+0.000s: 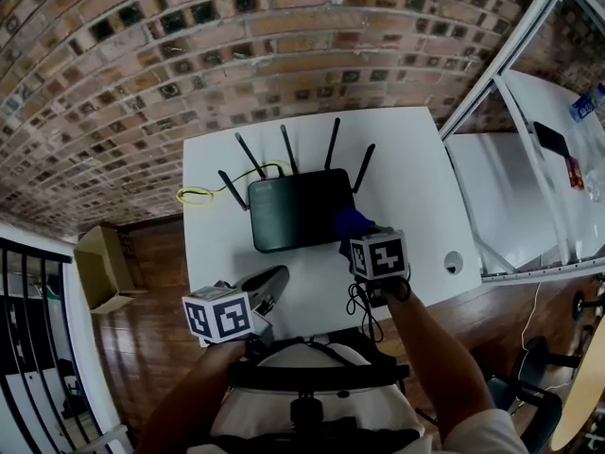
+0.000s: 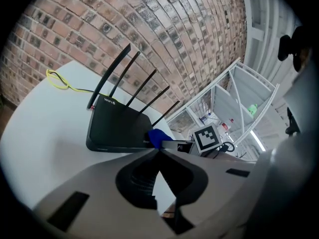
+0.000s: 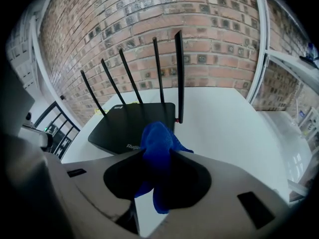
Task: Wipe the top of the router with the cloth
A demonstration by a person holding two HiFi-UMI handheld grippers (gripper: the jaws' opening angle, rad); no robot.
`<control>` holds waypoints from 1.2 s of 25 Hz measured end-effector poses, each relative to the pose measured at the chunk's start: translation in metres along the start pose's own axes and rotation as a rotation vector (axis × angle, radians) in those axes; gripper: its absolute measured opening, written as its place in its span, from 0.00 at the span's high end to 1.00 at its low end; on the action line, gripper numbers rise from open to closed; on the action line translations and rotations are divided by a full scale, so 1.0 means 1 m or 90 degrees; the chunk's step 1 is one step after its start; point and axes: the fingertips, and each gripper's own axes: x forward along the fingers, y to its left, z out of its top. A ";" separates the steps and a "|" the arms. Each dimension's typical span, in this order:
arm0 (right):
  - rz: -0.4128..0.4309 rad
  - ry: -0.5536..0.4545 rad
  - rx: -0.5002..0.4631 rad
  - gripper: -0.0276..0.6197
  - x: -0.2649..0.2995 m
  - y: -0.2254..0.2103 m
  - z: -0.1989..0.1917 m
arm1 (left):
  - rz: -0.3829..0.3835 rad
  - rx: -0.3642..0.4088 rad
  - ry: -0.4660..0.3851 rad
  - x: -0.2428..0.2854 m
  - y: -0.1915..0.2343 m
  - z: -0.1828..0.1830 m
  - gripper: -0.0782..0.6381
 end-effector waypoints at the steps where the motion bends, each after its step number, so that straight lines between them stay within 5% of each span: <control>1: -0.003 0.001 0.000 0.75 -0.001 -0.005 0.000 | 0.000 0.000 0.000 0.002 -0.002 0.000 0.86; 17: -0.059 -0.025 0.014 0.75 -0.031 -0.102 -0.008 | -0.011 0.000 0.011 0.041 -0.022 -0.004 0.86; 30: -0.103 0.041 0.058 0.75 -0.033 -0.191 -0.066 | 0.003 -0.008 0.026 0.077 -0.031 -0.007 0.86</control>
